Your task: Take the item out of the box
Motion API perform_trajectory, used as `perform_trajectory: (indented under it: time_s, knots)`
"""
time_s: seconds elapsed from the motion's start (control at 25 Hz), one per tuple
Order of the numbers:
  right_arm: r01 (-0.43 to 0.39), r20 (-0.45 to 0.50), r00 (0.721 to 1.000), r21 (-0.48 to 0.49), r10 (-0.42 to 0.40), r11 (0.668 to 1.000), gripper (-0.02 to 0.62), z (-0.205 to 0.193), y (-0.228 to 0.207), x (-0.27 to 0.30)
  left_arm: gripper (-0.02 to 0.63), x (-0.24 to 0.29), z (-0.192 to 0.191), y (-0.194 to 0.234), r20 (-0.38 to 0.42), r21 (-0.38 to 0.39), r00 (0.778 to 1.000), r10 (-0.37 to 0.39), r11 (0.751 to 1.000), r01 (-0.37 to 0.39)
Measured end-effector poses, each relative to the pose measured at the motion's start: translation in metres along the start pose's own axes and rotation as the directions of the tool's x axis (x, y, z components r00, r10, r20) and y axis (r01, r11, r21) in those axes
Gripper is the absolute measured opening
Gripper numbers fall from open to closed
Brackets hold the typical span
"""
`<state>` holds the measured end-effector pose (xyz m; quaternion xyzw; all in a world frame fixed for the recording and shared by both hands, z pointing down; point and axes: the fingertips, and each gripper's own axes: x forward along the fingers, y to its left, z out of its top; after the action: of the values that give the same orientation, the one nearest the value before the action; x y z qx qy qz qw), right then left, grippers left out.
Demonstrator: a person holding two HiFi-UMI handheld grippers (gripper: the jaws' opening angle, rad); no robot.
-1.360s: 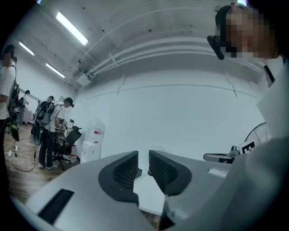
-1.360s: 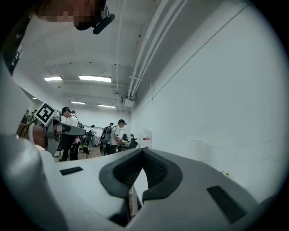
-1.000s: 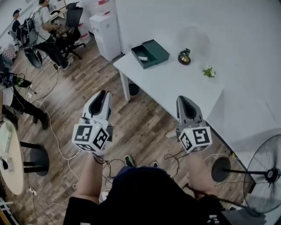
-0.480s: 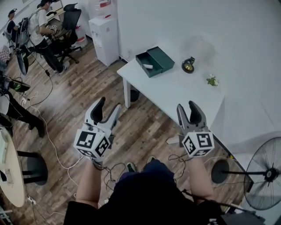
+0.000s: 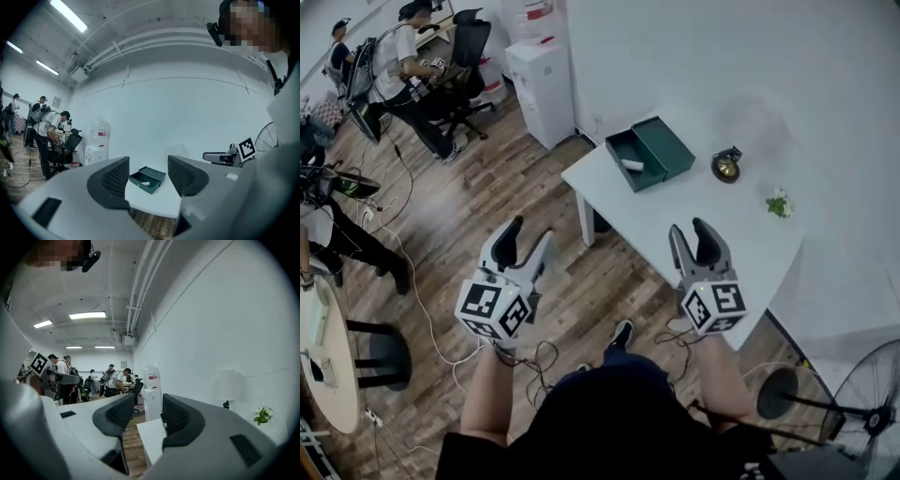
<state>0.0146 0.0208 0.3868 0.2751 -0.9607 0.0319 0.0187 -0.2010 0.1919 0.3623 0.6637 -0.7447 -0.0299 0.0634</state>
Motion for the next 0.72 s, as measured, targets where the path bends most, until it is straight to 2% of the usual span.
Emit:
perform_trajectory:
  time_s: [0.24,0.4,0.72]
  knots:
    - [-0.048,0.005,0.999,0.022,0.048,0.999,0.19,0.01,-0.046,0.06,0.253,0.07,0.017,0.003,-0.016,0.029,1.0,0.02,0.999,-0.019]
    - [-0.05,-0.001,0.999,0.037,0.05,0.998,0.189,0.01,-0.076,0.083,0.253,0.111,0.02,-0.001,-0.028,0.044,1.0,0.012,0.999,-0.011]
    - [-0.004,-0.012,1.0,0.032,0.005,0.999,0.181,0.002,-0.109,0.123,0.252,0.189,0.022,0.019,-0.05,0.062,0.997,-0.066,0.996,0.069]
